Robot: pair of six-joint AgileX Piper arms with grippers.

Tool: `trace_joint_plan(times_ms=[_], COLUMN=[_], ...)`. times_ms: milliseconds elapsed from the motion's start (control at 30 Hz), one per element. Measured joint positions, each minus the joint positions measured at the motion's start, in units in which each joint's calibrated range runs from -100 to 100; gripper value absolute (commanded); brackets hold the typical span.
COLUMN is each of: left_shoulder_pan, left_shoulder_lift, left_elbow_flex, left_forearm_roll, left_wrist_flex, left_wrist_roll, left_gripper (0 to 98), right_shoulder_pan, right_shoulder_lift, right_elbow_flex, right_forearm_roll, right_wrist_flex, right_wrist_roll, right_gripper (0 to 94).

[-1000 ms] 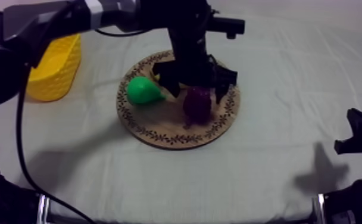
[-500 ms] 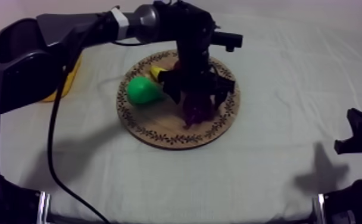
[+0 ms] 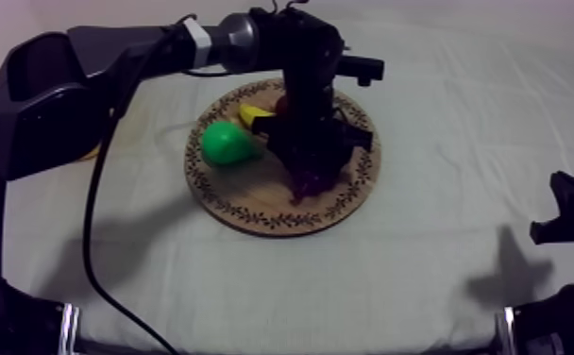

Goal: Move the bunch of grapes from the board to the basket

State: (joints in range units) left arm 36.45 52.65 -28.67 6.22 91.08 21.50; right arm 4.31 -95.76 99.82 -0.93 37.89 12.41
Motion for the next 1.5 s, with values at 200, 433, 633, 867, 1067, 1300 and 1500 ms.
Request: trace_joint_plan(times_ms=[200,433,633,867,1067,1300,1500], left_shoulder_pan=[0.53,1.06,1.19,0.09,-2.98,-8.51,-14.49], left_shoulder_lift=[-3.13,-9.99,-16.71,-22.35,-25.28,-29.09,-32.33], left_elbow_flex=[0.09,-0.14,0.36,1.64,4.83,8.70,11.94], left_forearm_roll=[-0.18,-0.58,-1.07,-2.37,-3.05,-4.17,-5.03], left_wrist_flex=[-0.08,1.31,3.28,4.94,5.24,5.14,5.40], left_wrist_roll=[-0.84,-0.94,-0.71,-1.06,-2.31,-4.46,-6.48], left_gripper=[48.2,47.7,47.4,47.3,47.3,47.5,47.6], right_shoulder_pan=[0.00,0.00,0.00,0.00,0.00,0.00,0.00], right_shoulder_lift=[0.00,0.00,0.00,0.00,0.00,0.00,0.00], right_elbow_flex=[0.00,0.00,0.00,0.00,0.00,0.00,0.00], right_forearm_roll=[0.00,0.00,0.00,0.00,0.00,0.00,0.00], right_wrist_flex=[0.00,0.00,0.00,0.00,0.00,0.00,0.00], right_wrist_roll=[0.00,0.00,0.06,-0.01,-0.01,-0.01,-0.01], right_gripper=[0.3,0.3,0.3,0.3,0.3,0.3,0.3])
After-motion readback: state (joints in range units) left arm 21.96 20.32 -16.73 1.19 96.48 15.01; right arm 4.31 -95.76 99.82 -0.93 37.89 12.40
